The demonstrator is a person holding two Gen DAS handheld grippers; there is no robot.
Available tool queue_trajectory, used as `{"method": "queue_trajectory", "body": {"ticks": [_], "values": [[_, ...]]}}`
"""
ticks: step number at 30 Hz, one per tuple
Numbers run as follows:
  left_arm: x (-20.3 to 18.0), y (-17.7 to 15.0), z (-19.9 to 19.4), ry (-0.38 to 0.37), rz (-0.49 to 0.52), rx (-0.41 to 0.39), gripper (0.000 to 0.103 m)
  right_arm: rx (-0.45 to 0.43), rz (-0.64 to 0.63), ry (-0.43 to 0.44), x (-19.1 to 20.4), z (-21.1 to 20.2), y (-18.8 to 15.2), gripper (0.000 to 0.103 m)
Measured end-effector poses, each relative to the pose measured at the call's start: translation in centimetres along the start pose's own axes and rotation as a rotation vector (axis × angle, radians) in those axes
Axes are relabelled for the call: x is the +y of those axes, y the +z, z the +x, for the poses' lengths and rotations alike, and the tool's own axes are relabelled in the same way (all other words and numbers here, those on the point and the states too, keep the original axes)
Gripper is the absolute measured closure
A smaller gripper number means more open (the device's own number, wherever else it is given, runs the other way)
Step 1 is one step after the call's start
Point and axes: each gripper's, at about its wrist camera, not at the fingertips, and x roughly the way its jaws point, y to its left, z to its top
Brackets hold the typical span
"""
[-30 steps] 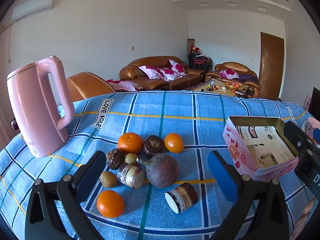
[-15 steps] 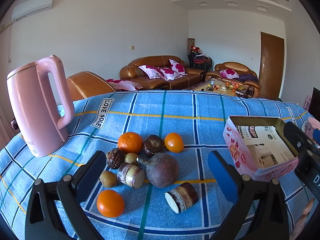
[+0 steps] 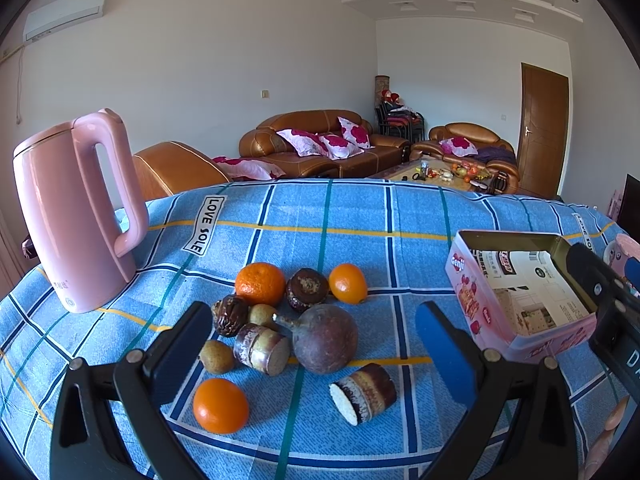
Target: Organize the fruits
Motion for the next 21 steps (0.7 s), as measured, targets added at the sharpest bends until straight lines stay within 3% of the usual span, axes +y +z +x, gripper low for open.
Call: {"method": "queue_trajectory", "body": {"ticks": [17,21], "values": [[1.0,-0.3,0.5,0.01,-0.003,0.038,0.0,0.008,-0.011,0.035,0.3,0.0,0.0,0.001],[2.8,0.7,0.7,0.011,0.01,0.042,0.0,0.036,-0.003,0.098,0.5,0.3,-0.2,0.001]]}}
